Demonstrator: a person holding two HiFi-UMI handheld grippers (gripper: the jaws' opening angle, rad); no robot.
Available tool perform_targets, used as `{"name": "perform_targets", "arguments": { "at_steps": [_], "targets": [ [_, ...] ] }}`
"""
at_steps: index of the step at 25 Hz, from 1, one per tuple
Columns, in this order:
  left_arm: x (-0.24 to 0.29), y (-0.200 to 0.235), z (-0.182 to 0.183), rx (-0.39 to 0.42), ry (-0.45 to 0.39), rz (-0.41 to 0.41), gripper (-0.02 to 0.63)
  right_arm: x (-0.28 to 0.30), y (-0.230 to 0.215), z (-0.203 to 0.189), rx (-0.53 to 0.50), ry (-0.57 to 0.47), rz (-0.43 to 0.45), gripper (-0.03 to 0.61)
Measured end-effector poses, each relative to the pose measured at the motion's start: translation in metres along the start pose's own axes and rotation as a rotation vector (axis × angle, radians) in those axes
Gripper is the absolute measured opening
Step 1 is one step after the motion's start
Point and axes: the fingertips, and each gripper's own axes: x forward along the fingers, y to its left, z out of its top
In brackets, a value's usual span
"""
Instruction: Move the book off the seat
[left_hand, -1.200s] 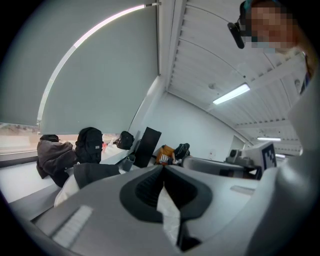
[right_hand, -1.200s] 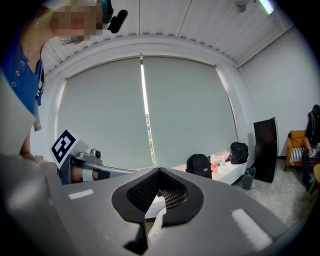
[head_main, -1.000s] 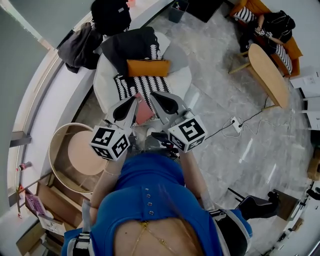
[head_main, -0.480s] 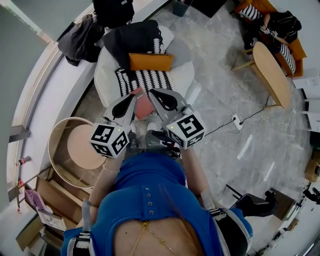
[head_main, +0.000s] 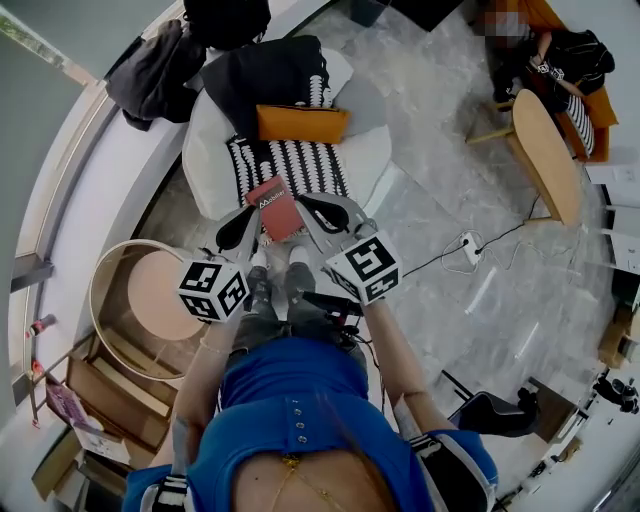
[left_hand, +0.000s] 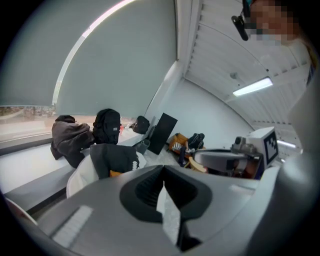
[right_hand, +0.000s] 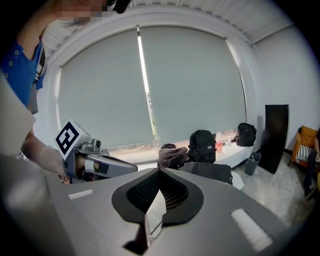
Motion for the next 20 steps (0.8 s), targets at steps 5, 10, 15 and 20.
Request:
{"name": "perform_targets", "arguments": {
  "at_steps": [5, 10, 15, 20],
  "targets": [
    [0.048, 0.067, -0.066, -0.098, 0.111, 0.05, 0.003, 0.055, -0.049, -0.066, -0.014, 0.154, -0.001, 0.002],
    [0.105, 0.142, -0.164, -0.201, 0.251, 0.124, 0.083, 0.14, -0.099, -0.183, 0.034, 0.32, 0.026, 0.093],
    [0.161, 0.218, -0.287, -0.285, 0.381, 0.202, 0.166, 0.215, -0.125, -0.332, 0.096, 0.45, 0.069, 0.179],
    [0.206, 0.293, -0.415, -0.402, 0.498, 0.296, 0.206, 0.271, -0.15, -0.481, 0.227, 0.601, 0.075, 0.207]
  ]
}}
